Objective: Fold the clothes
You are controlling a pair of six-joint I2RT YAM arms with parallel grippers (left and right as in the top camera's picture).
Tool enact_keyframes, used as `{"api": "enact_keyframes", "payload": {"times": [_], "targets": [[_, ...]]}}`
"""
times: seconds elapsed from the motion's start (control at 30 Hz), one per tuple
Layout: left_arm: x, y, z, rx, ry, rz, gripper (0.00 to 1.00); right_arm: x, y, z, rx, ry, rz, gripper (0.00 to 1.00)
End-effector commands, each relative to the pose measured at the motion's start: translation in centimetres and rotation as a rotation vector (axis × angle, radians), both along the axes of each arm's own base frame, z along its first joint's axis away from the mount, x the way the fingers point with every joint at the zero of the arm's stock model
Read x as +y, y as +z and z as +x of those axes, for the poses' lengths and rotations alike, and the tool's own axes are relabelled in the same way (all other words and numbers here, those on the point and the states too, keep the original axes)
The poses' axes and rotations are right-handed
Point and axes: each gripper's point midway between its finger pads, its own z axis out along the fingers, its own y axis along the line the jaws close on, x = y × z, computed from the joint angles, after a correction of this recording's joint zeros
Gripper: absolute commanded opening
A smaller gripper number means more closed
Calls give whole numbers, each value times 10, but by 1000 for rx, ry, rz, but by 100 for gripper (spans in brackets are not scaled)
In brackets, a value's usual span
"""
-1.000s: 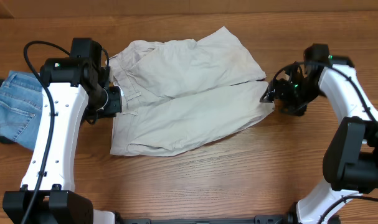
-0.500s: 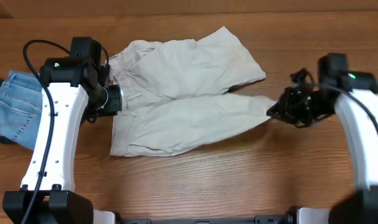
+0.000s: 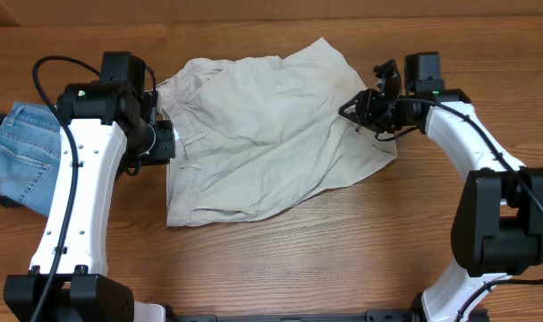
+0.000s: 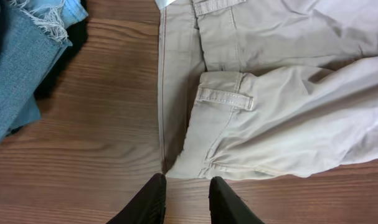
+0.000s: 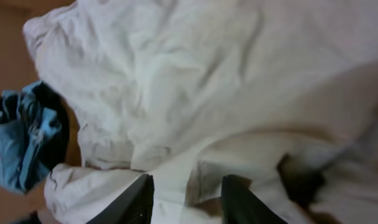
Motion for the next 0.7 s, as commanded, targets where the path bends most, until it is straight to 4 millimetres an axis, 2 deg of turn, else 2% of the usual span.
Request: {"api": "enact_keyframes", "payload": {"times": [0.0,0.07,0.13,0.2,0.37,0.47,0.53,0.57,0.6,0.67], "targets": [[2,14,3,-49,-9,1,28,7,21,0,-76,76,37,46],[2,14,4,-52,-9,1,29,-9,8,-1,-38,31,-44,58],[2,14,4,-52,-9,2,29,-43,-5,-2,-14,-18,-159,69],[2,14,4,-52,-9,2,30,-56,-7,-4,-66,49,-200,67],[2,14,4,-52,-9,2,31,-64,-21,-18,-75,165,-288,56],[2,14,4,-52,-9,2,31,-76,-28,-24,-24,140,-341,51],[2,14,5,-58,-9,2,34,-36,1,-18,-136,216,-82,51],[2,15,7,-64,-9,2,35,-8,30,-16,-231,283,106,51],[2,15,8,-70,-9,2,36,10,50,-14,-294,322,216,50],[2,15,8,-71,-9,1,35,25,58,-4,-306,301,237,50]]}}
